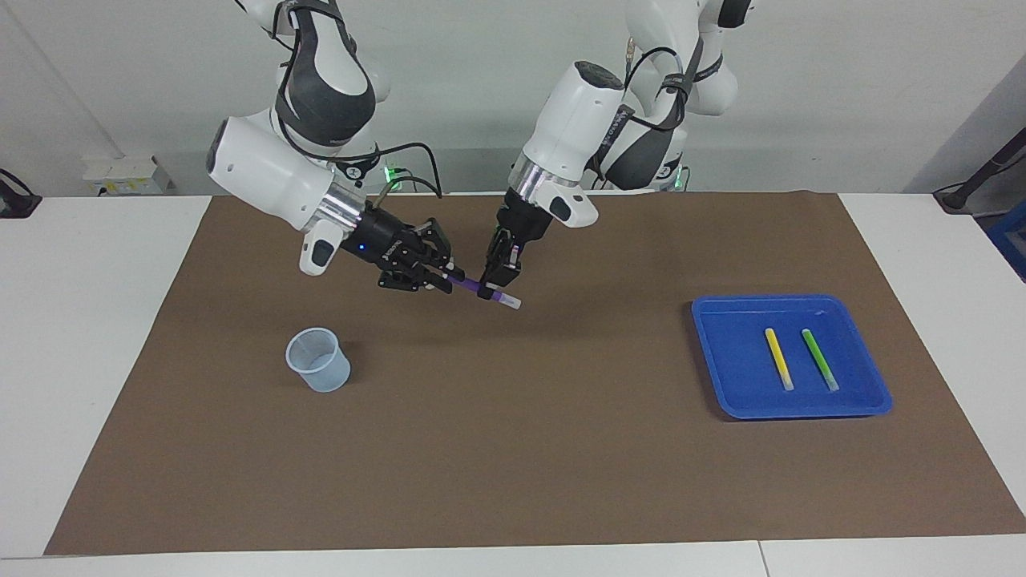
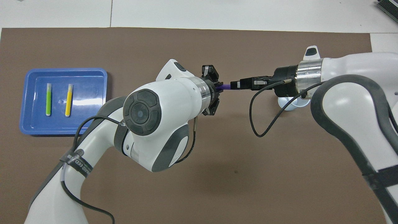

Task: Transfer and insert pens with both arms
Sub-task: 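Grasp the purple pen tip with the right gripper from the left gripper, then insert the purple pen into the white cup with the right gripper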

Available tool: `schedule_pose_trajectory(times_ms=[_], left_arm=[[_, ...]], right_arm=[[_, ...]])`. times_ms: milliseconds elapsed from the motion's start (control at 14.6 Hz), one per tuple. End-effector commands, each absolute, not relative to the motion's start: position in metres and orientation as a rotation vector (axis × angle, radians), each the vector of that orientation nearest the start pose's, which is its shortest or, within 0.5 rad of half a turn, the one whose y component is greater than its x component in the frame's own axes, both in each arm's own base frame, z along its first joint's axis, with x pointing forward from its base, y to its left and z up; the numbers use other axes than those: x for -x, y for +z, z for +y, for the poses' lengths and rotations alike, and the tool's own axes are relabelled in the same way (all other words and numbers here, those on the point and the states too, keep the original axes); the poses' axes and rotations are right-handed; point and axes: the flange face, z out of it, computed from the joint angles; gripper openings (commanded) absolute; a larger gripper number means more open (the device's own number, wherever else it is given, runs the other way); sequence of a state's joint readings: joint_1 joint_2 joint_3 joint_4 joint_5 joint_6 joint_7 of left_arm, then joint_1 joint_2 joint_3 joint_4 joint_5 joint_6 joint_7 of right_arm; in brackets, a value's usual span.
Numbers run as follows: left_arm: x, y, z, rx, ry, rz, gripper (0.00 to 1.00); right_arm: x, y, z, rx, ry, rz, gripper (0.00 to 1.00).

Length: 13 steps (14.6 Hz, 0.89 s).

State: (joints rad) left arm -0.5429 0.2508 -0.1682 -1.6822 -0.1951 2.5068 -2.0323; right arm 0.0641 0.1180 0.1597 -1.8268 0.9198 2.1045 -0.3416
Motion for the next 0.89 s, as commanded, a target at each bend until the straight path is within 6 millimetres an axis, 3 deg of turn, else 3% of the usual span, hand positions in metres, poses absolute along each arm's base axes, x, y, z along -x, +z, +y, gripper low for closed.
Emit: schedule_pose_trajectory(times_ms=[0, 206, 480, 754, 823], left_arm=[[-0.5204, 0.5177, -0.4323, -1.858, -0.111, 1.704, 0.00], [-0.5205, 0.5179, -0.4323, -1.857, -0.111, 1.703, 0.00], [-0.5205, 0.5179, -0.4323, -1.858, -0.110, 1.702, 0.00], [-0.5198, 0.5179, -0.4331, -1.862, -0.109, 1.698, 0.00], [-0.5205, 0.5179, -0.4323, -1.868, -0.105, 1.690, 0.09]], right_arm=[[-0.5877, 0.5005, 0.1753, 2.299, -0.267, -0.132, 0.30], [-0.5877, 0.5005, 0.1753, 2.300, -0.269, -0.139, 0.26], [-0.5881, 0.5020, 0.1754, 2.299, -0.274, -0.144, 0.00], [-0.5921, 0.5044, 0.1708, 2.317, -0.285, -0.152, 0.00], [-0.5927, 0.5067, 0.1676, 2.326, -0.286, -0.159, 0.00]])
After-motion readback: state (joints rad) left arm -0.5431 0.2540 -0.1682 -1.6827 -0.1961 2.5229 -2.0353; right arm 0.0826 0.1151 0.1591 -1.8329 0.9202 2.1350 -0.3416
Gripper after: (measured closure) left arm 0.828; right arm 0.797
